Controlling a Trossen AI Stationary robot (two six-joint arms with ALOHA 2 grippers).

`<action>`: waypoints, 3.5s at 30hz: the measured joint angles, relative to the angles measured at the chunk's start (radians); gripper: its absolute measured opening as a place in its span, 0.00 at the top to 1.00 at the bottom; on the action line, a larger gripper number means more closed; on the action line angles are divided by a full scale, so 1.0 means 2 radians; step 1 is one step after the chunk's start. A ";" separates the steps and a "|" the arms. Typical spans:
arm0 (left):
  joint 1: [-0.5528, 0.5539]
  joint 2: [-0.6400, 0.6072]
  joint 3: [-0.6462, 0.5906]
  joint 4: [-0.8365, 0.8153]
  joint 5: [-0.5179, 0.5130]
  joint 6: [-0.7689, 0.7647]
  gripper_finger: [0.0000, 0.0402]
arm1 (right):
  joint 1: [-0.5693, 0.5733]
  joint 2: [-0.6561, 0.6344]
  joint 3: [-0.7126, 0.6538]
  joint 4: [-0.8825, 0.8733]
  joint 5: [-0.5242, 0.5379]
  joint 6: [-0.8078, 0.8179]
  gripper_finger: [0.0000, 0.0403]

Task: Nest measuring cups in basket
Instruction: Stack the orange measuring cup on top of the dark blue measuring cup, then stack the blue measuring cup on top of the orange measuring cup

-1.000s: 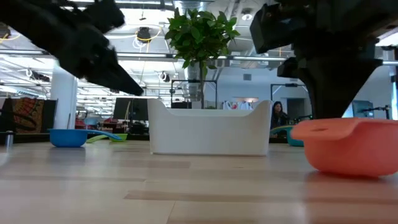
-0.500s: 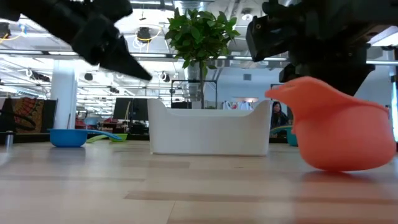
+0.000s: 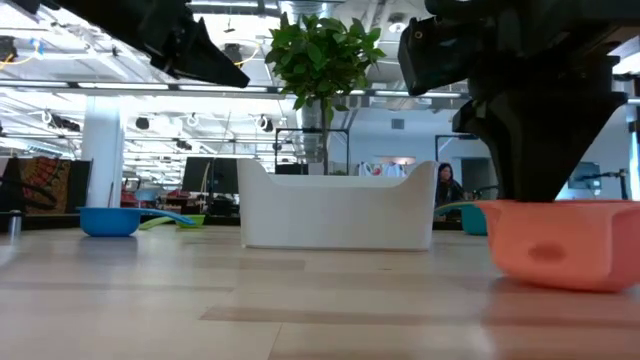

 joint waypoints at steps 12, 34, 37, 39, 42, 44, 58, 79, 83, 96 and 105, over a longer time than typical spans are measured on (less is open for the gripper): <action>0.049 0.001 0.000 0.000 0.019 0.009 0.89 | -0.005 0.000 0.000 -0.001 0.016 -0.025 0.84; 0.165 0.001 0.000 -0.005 0.100 0.073 0.89 | -0.117 -0.232 -0.204 -0.062 0.025 0.063 0.99; 0.173 0.001 0.000 -0.011 0.106 0.078 0.89 | -0.168 -0.304 -0.251 -0.059 0.039 0.092 0.99; 0.175 0.001 0.000 -0.017 0.106 0.078 0.89 | -0.204 -0.344 -0.271 -0.059 0.054 0.105 0.99; 0.181 0.001 0.000 -0.020 0.107 0.079 0.89 | -0.264 -0.391 -0.278 -0.060 0.082 0.114 0.99; 0.185 0.001 0.000 -0.020 0.107 0.080 0.89 | -0.307 -0.418 -0.278 -0.058 0.103 0.115 0.99; 0.209 0.001 0.000 -0.019 0.108 0.080 0.89 | -0.539 -0.462 -0.277 0.001 0.142 0.105 0.96; 0.219 0.001 0.000 -0.069 0.093 0.091 0.89 | -0.630 -0.382 -0.278 0.025 0.064 0.105 0.89; 0.219 0.001 0.000 -0.069 0.093 0.100 0.89 | -0.630 -0.370 -0.278 0.023 0.054 0.115 0.85; 0.240 0.001 0.000 -0.069 0.096 0.103 0.89 | -0.628 -0.377 -0.278 -0.016 0.055 0.063 0.71; 0.256 0.001 0.000 -0.069 0.097 0.103 0.89 | -0.595 -0.387 -0.278 -0.011 0.071 0.037 0.71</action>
